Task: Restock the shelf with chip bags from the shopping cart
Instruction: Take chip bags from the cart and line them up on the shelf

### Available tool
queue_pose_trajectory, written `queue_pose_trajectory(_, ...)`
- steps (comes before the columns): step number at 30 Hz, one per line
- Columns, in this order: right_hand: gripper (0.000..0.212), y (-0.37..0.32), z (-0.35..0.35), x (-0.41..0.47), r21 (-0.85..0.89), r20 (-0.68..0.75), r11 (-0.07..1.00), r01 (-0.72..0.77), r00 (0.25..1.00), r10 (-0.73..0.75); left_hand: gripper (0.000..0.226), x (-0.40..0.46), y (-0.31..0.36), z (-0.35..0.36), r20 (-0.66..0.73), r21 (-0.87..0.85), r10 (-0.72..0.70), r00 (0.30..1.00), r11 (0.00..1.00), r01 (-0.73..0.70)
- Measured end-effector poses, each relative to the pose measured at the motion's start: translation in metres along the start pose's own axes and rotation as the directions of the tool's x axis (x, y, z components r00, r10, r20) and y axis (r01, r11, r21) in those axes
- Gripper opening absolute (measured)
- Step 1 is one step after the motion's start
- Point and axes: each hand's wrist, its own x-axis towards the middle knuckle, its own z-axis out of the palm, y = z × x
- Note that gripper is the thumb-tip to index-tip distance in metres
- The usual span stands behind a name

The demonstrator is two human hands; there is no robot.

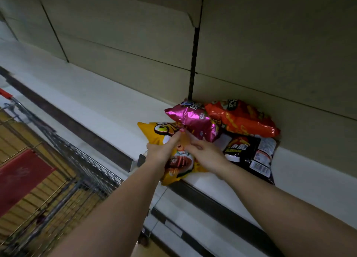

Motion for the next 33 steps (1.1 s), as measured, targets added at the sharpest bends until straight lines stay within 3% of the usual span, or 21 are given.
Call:
queue_pose_trajectory(4,0.04,0.009,-0.01,-0.017,0.05,-0.004,0.997,0.053,0.999,-0.053,0.124,0.0,-0.003,0.0,0.003,-0.019,0.091,0.996,0.996,-0.09)
queue_pose_trajectory(9,0.042,0.039,-0.051,-0.024,-0.368,-0.189,0.926,0.084,0.969,-0.162,0.104,-0.013,-0.01,-0.003,-0.031,-0.045,0.147,0.989,0.988,-0.148)
queue_pose_trajectory(15,0.073,0.083,-0.076,-0.038,-0.593,-0.056,0.804,0.05,0.993,-0.103,0.086,-0.043,-0.016,-0.009,-0.007,-0.064,0.17,0.985,0.983,-0.17)
queue_pose_trajectory(21,0.091,0.087,-0.078,-0.053,-0.714,-0.048,0.699,0.037,0.994,-0.101,0.068,-0.064,-0.02,0.016,0.157,0.019,0.254,0.954,0.965,-0.26)
queue_pose_trajectory(26,0.087,0.092,-0.079,-0.064,-0.789,-0.05,0.612,0.041,0.99,-0.13,0.077,-0.072,-0.031,0.029,0.222,0.059,0.215,0.951,0.971,-0.233)
queue_pose_trajectory(30,0.075,0.099,-0.079,-0.075,-0.741,-0.073,0.671,0.0,0.994,-0.081,0.072,-0.08,-0.038,0.037,0.264,0.102,0.203,0.943,0.966,-0.237)
queue_pose_trajectory(33,0.067,0.109,-0.072,-0.087,-0.753,-0.105,0.657,-0.02,0.99,-0.091,0.067,-0.087,-0.039,0.044,0.303,0.112,0.212,0.929,0.96,-0.255)
